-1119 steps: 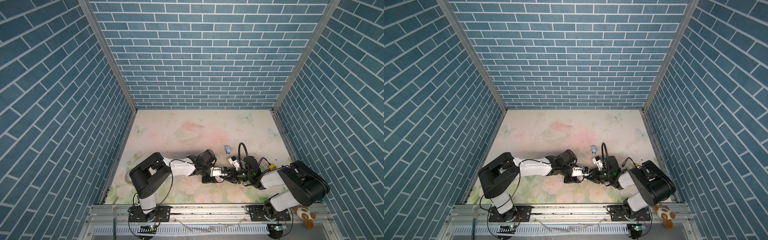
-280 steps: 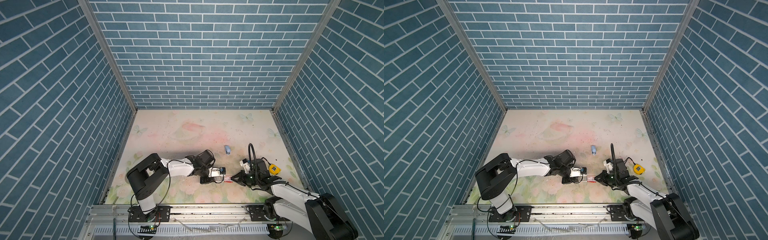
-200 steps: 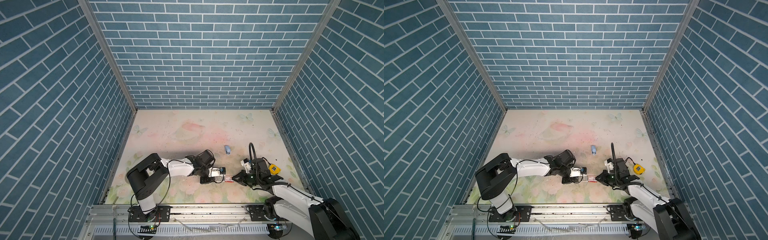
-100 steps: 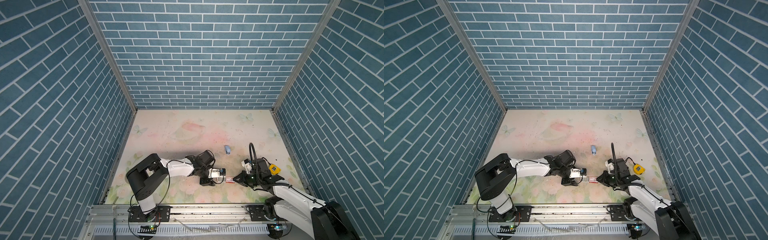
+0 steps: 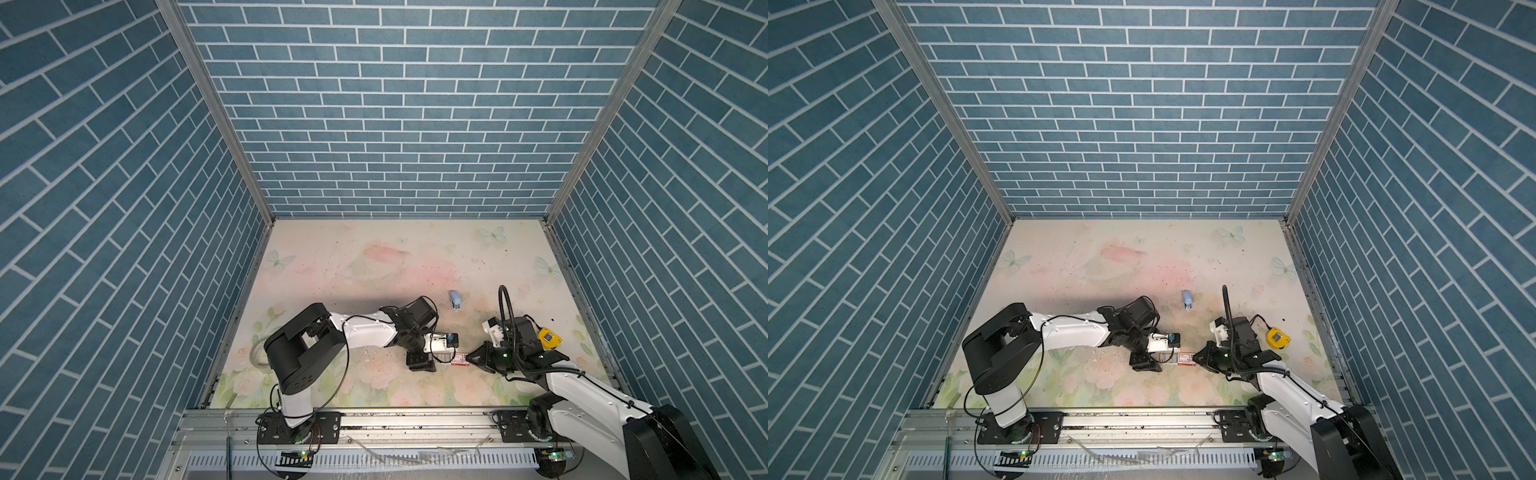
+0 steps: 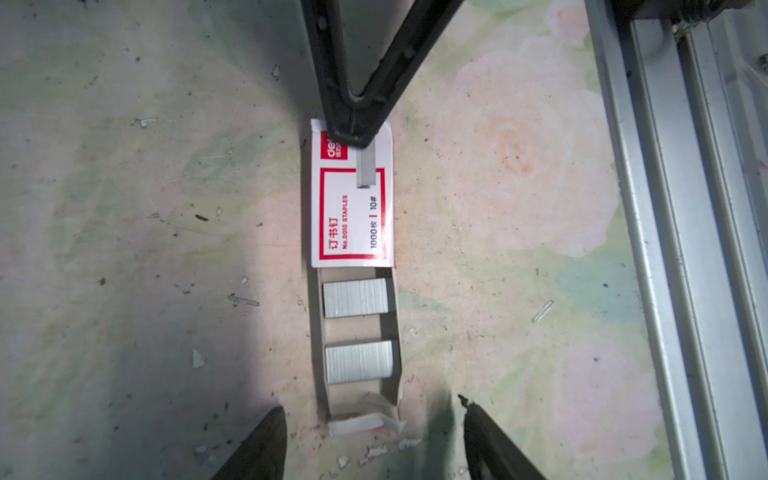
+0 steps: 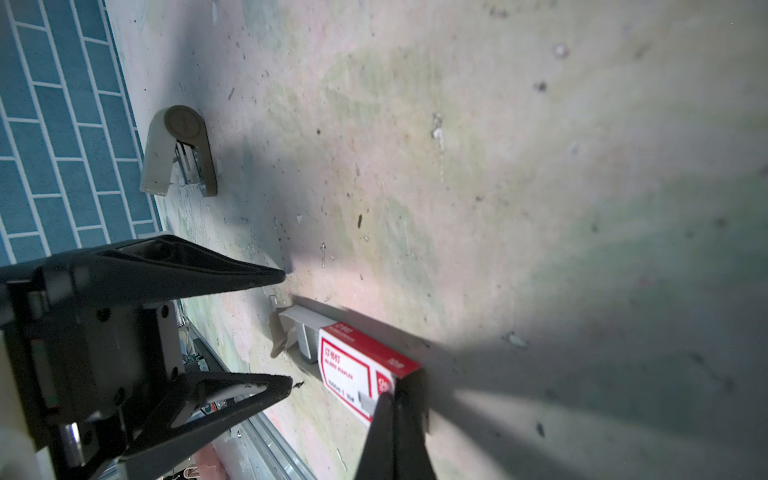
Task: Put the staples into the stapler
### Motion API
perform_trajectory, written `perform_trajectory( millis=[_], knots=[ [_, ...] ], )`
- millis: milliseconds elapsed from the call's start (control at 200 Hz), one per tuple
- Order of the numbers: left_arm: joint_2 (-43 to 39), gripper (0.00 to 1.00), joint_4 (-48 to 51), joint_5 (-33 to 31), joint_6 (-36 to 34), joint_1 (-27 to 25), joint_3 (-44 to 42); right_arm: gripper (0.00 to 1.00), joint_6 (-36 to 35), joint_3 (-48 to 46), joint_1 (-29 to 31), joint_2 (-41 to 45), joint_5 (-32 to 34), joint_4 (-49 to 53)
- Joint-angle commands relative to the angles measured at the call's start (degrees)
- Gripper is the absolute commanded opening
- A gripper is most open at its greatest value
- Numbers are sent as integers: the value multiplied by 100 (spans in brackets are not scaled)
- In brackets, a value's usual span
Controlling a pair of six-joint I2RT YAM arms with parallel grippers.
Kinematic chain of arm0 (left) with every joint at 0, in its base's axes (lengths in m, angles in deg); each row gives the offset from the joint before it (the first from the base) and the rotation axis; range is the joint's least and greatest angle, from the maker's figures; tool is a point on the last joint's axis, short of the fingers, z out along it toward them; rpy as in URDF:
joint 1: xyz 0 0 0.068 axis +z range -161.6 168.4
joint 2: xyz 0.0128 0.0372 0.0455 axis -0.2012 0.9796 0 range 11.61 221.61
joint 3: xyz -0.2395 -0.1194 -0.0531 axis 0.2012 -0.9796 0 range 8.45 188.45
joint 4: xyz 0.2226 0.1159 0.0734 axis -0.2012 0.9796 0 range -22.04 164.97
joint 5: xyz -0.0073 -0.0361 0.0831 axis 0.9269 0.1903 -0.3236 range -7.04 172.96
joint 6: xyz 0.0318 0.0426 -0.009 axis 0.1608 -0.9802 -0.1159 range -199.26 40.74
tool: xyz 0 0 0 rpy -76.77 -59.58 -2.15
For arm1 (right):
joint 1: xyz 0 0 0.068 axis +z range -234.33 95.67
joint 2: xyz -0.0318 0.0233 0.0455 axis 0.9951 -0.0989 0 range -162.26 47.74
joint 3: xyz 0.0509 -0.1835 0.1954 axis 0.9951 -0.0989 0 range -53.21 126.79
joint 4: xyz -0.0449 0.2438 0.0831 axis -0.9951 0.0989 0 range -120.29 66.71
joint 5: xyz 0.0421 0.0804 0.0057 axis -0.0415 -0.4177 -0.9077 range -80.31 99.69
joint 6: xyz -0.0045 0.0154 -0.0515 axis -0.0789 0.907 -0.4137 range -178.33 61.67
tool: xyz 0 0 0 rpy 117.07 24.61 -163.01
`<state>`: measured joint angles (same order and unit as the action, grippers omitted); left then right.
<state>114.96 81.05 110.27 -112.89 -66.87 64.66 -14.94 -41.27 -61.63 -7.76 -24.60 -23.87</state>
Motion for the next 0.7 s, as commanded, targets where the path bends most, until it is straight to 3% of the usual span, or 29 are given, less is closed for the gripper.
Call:
perform_trajectory(
  millis=[0, 300, 560, 695],
  knots=[
    [152, 68, 160, 124, 31, -78, 126, 1, -182, 42, -18, -45, -83, -21],
    [484, 57, 104, 99, 110, -210, 321, 1, -181, 44, -10, -145, -105, -123],
    [563, 38, 158, -13, 3, -241, 290, 1, -185, 58, -12, -95, -46, -39],
    [563, 33, 213, -27, -47, -239, 260, 1, -196, 59, -10, 24, 30, 90]
  ],
)
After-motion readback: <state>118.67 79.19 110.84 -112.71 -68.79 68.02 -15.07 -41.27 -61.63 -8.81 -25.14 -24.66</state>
